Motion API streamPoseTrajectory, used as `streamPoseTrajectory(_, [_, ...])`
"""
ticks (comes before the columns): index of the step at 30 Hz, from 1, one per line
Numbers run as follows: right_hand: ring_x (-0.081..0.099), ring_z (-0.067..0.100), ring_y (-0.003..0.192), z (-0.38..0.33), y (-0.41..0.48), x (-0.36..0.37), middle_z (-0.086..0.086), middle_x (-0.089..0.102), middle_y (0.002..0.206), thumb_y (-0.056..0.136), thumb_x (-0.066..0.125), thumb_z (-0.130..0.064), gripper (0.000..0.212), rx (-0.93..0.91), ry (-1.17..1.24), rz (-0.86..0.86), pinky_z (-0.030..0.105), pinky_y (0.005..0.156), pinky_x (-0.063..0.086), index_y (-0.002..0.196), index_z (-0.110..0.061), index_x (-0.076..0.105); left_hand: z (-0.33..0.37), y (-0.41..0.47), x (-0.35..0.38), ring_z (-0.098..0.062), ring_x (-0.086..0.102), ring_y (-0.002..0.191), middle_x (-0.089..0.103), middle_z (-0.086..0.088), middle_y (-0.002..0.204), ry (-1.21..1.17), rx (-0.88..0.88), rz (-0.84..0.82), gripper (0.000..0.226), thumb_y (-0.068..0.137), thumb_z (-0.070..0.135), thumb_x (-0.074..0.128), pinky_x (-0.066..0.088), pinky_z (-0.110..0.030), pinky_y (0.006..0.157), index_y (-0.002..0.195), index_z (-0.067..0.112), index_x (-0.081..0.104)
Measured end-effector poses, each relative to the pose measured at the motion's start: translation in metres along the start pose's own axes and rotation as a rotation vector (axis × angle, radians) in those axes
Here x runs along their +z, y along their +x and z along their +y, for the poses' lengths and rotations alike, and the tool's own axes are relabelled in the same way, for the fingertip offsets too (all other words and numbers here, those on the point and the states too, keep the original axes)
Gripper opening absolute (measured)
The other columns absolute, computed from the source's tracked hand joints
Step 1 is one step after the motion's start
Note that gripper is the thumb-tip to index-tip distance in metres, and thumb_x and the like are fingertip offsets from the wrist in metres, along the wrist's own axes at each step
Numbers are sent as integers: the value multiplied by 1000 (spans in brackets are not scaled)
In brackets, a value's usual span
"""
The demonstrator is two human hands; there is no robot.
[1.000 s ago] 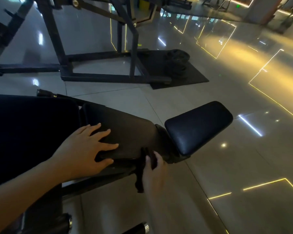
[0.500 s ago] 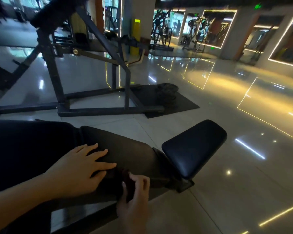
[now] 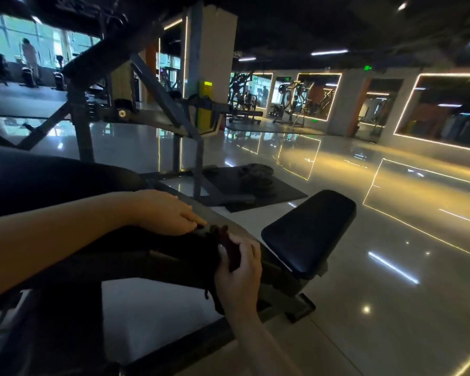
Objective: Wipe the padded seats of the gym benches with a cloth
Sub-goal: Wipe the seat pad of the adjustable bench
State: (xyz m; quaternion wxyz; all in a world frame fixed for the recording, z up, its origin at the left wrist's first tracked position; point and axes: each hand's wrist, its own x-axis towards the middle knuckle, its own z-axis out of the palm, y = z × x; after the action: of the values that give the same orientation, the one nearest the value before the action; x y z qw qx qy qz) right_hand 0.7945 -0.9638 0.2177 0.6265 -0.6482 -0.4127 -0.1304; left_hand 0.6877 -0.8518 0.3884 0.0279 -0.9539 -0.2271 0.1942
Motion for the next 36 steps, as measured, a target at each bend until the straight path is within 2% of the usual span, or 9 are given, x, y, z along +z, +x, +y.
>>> streamPoseTrajectory(4, [49,-5,95,11,0,-8,1,52,109,95,63,-18,12,240,-44,42,0,77,34,106,-16,60,4,-4,1,-19,21,147,25,4,160,-64,36,21,42,107,36,27,14,-43,119,149,43,30])
streamPoseTrajectory(9, [55,12,98,32,2,-18,1,58,111,97,60,-25,14,648,7,200,19,76,37,110,-22,60,10,-12,2,-20,26,145,30,2,158,-140,61,16,43,107,29,28,18,-39,117,149,35,36])
streamPoseTrajectory(12, [55,0,90,3,-8,-1,-5,59,105,96,60,-23,13,477,26,167,7,68,37,109,-21,62,7,-12,2,-19,31,142,34,2,157,-177,48,50,43,106,28,32,21,-36,115,148,32,40])
streamPoseTrajectory(15, [59,-1,94,-29,-27,16,-7,64,98,93,65,-18,11,185,24,110,10,79,45,103,-18,69,2,-10,6,-13,45,127,47,7,147,-237,44,108,40,104,31,39,30,-28,101,141,35,50])
streamPoseTrajectory(19, [59,-2,88,-11,-20,3,-7,64,93,90,69,-12,9,17,-85,59,9,79,44,98,-15,70,-1,-9,8,-3,49,105,56,15,135,-208,64,154,36,102,37,41,35,-25,91,134,43,55])
streamPoseTrajectory(24, [54,0,78,14,-12,1,-1,59,89,97,59,-25,10,196,-112,92,8,66,41,97,-15,61,-5,-10,8,-4,50,110,56,14,135,-196,89,189,34,102,39,43,38,-26,98,134,40,57])
streamPoseTrajectory(29, [58,16,85,33,-7,-11,2,60,92,98,56,-30,18,613,-98,167,29,69,40,101,-12,61,-8,-9,12,-3,50,107,59,15,129,-239,116,215,31,100,35,48,40,-34,106,129,38,60])
streamPoseTrajectory(31, [59,17,92,29,-6,-11,3,61,98,98,56,-30,20,568,-106,165,27,72,42,106,-13,62,-9,-6,13,-3,50,108,58,17,123,-250,127,218,31,99,34,49,40,-34,107,127,38,61])
streamPoseTrajectory(36, [50,-15,87,-28,-10,9,-7,58,95,96,61,-20,8,141,-88,97,4,75,36,102,-19,66,-10,0,11,2,50,92,55,23,101,-299,129,224,31,99,25,50,41,-28,97,124,36,63])
